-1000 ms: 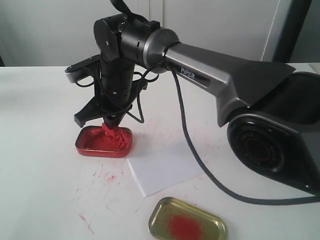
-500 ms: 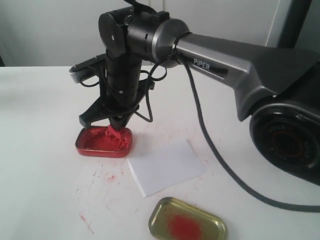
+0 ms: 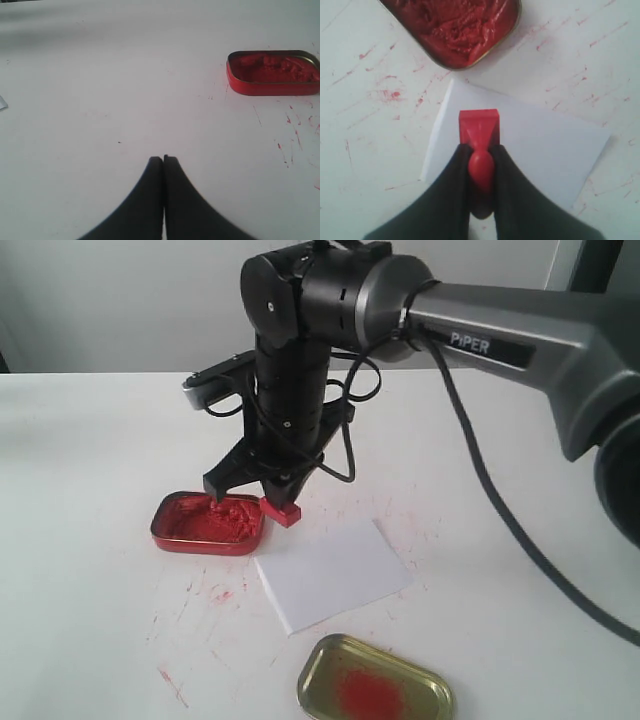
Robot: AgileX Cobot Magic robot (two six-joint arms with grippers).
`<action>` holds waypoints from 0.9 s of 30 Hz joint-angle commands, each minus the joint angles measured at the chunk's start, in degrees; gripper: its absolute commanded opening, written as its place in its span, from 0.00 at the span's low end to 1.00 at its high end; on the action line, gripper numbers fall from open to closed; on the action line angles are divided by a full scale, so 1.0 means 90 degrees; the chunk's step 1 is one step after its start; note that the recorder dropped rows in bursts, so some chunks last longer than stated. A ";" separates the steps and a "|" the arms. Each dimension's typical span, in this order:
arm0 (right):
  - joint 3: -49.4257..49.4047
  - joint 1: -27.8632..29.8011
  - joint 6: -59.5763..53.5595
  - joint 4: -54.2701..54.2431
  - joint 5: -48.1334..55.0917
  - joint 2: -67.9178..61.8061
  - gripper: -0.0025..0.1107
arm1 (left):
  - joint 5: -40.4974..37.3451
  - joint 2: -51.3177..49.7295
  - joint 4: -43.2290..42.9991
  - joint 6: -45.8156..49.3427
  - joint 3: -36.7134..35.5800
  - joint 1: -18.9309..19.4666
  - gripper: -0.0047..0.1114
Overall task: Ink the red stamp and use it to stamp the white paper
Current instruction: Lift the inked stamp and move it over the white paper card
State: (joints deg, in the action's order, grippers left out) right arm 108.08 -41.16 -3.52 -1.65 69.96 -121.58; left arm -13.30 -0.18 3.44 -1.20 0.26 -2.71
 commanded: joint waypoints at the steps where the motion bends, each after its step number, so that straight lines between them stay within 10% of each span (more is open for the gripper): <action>1: -0.0514 0.0172 0.0082 0.0050 -0.0206 0.0371 0.02 | -0.0003 0.0020 0.0064 -0.0008 -0.0029 0.0024 0.04; 27: -0.2651 0.0578 0.0105 0.0183 -0.1793 0.1201 0.02 | -0.0003 0.0020 0.0052 -0.0008 -0.0029 0.0024 0.04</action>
State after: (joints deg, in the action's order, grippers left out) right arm 85.88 -36.61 -2.99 -0.42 56.44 -111.43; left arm -13.30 -0.18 3.44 -1.20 0.26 -2.71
